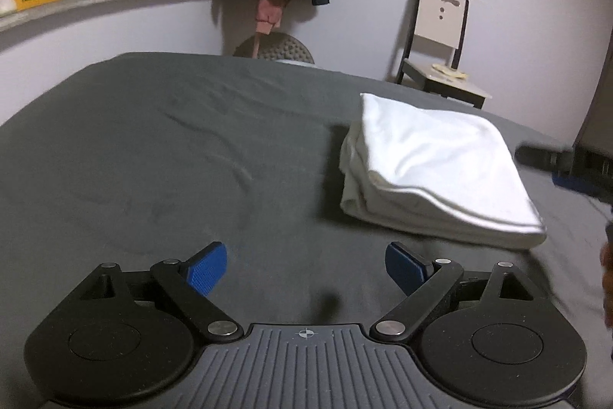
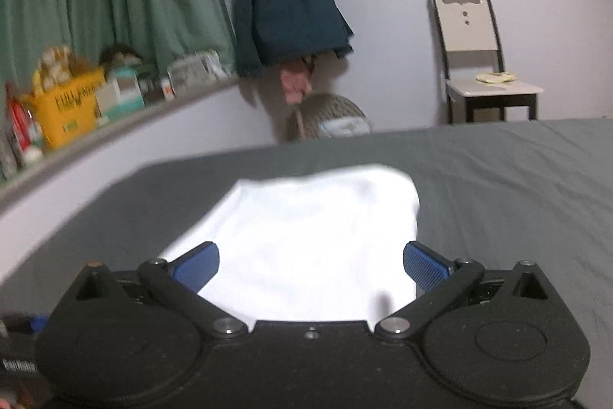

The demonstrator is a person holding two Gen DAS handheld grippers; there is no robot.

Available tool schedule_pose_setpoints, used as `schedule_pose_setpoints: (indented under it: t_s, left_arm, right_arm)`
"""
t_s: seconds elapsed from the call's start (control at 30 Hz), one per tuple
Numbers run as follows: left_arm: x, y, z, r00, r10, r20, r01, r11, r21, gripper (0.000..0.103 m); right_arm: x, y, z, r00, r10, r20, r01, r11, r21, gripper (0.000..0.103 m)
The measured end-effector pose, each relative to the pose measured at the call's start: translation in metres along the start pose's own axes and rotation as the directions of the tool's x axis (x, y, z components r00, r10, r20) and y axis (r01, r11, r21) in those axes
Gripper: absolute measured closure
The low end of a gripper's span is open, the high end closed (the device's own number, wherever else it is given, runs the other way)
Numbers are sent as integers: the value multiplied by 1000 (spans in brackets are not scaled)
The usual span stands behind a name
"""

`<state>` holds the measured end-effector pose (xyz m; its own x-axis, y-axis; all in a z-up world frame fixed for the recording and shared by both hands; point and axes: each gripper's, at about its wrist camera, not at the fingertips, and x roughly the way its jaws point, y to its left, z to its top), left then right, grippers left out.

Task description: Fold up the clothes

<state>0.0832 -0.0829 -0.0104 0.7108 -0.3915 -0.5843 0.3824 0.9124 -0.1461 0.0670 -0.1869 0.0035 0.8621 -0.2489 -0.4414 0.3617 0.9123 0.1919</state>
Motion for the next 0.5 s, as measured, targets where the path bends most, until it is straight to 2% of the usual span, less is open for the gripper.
schedule_pose_setpoints:
  t_s: [0.23, 0.4, 0.5]
  left_arm:
    - [6, -16, -22, 999, 3, -38, -1, 998, 59, 12]
    - [7, -32, -32, 999, 12, -31, -7, 988, 155, 12]
    - [6, -39, -35, 999, 21, -28, -15, 980, 196, 3]
  right_arm:
    - [-22, 25, -43, 993, -117, -6, 115, 979, -171, 0]
    - [-23, 21, -54, 985, -168, -28, 161, 975, -155, 0]
    - [-17, 16, -59, 975, -215, -60, 204, 968, -145, 0]
